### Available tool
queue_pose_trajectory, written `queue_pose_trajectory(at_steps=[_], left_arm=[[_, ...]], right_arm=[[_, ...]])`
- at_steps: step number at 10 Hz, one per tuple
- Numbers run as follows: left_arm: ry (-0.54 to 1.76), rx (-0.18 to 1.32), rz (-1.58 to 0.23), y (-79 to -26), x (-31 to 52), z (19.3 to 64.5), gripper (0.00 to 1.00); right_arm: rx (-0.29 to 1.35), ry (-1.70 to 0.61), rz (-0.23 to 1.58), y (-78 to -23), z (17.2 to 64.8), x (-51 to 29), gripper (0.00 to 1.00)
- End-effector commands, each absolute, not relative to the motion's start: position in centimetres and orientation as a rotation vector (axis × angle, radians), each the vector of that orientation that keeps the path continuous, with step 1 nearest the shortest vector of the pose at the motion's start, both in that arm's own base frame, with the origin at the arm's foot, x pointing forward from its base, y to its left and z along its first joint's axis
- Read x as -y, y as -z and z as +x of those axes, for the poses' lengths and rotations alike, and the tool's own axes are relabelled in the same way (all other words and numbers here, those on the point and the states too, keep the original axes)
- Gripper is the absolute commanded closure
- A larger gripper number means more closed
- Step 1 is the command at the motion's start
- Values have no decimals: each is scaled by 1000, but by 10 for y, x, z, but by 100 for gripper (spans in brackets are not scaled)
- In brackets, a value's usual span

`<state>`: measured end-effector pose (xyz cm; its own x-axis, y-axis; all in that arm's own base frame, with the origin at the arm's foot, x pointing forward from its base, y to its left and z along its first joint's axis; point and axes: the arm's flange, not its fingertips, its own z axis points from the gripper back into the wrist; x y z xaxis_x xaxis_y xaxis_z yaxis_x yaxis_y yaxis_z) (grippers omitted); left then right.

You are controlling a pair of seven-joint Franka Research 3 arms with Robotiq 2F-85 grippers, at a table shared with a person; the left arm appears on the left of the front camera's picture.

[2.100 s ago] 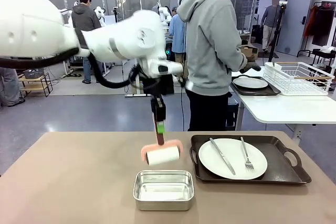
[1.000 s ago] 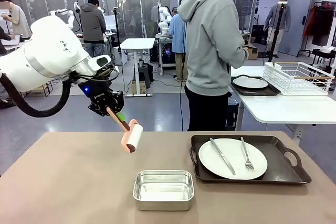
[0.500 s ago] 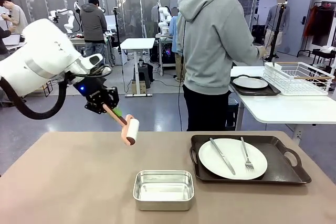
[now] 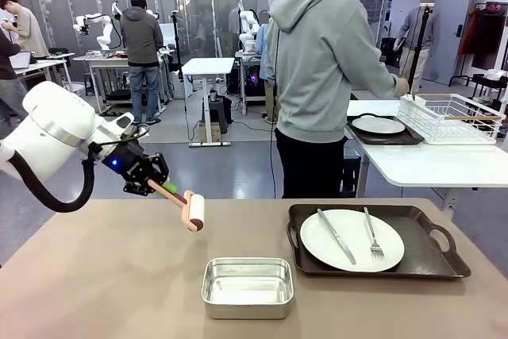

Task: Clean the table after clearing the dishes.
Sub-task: When the left (or right) Handle tray is removed, use the left hand (or right hand) to clean the left (or right) side of the table with the Lint Roller.

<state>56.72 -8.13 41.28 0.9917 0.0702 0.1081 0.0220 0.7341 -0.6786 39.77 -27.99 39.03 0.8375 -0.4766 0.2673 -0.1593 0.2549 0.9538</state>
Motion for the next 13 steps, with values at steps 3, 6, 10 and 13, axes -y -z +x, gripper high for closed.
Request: queue_pose_trajectory(at_steps=[3, 6, 10, 13], left_arm=[[76, 51, -834, -379, 68, 578, 79], [125, 42, -900, -346, 61, 573, 79], [121, -2, -895, -313, 39, 579, 79], [102, -28, -850, -296, 15, 582, 79]], right_arm=[[574, 222, 1314, -393, 395, 279, 0], [574, 222, 1314, -393, 395, 279, 0], [574, 222, 1314, -393, 395, 279, 0], [574, 222, 1314, -393, 395, 279, 0]])
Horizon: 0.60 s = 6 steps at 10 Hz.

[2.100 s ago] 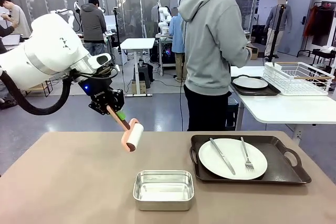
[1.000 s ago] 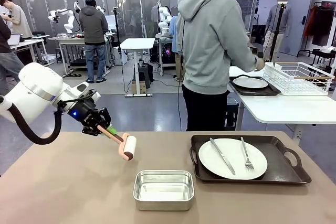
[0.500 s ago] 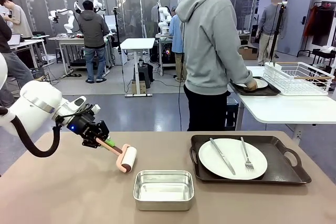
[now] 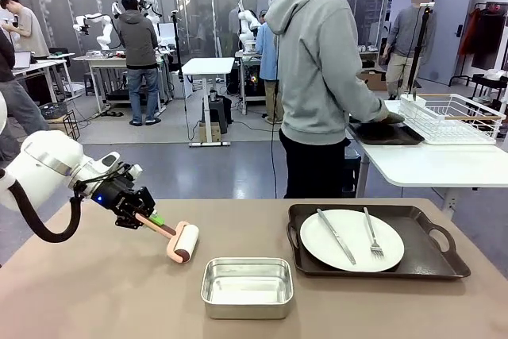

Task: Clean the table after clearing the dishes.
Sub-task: When the left (or right) Handle tray is removed, use the left hand (or right hand) to clean the left (or right) side of the table with the Lint Roller.

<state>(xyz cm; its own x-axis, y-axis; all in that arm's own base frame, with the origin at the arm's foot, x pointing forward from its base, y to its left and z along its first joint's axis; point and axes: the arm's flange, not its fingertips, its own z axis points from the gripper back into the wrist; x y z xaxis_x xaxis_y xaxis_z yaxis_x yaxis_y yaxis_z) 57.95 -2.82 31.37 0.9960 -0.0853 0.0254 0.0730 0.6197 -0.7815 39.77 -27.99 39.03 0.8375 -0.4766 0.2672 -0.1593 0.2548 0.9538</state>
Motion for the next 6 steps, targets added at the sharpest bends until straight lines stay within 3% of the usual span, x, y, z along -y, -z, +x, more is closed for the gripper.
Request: queue_pose_trajectory(at_steps=[1, 6], left_arm=[[86, -46, -801, -293, 7, 580, 79], [35, -73, -645, -293, -37, 571, 79]], right_arm=[[574, 222, 1314, -393, 395, 279, 0], [574, 222, 1314, -393, 395, 279, 0]])
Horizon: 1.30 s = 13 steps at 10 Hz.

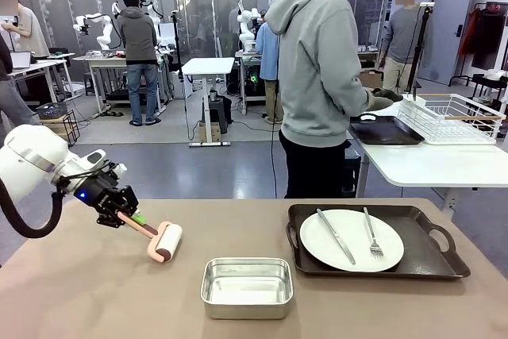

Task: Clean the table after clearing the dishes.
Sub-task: When the left (or right) Handle tray is removed, use the left hand (or right hand) to clean the left (or right) side of the table with the Lint Roller.

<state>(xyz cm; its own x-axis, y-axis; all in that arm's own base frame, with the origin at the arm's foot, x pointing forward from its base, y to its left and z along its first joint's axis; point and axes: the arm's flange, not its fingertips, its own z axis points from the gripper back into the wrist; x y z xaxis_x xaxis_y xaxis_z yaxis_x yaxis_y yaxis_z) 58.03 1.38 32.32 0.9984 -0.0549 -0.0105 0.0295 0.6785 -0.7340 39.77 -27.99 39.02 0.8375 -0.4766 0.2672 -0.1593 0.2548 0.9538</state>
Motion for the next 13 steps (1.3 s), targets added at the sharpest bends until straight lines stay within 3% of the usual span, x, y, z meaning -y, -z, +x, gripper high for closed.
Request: queue_pose_trajectory(at_steps=[1, 7, 13], left_arm=[[16, -61, -621, -299, -47, 567, 79], [-91, -39, -361, -320, -91, 537, 79], [-56, 37, 17, -343, -90, 540, 79]], right_arm=[[574, 222, 1314, -393, 395, 279, 0], [574, 222, 1314, -393, 395, 279, 0], [574, 222, 1314, -393, 395, 279, 0]])
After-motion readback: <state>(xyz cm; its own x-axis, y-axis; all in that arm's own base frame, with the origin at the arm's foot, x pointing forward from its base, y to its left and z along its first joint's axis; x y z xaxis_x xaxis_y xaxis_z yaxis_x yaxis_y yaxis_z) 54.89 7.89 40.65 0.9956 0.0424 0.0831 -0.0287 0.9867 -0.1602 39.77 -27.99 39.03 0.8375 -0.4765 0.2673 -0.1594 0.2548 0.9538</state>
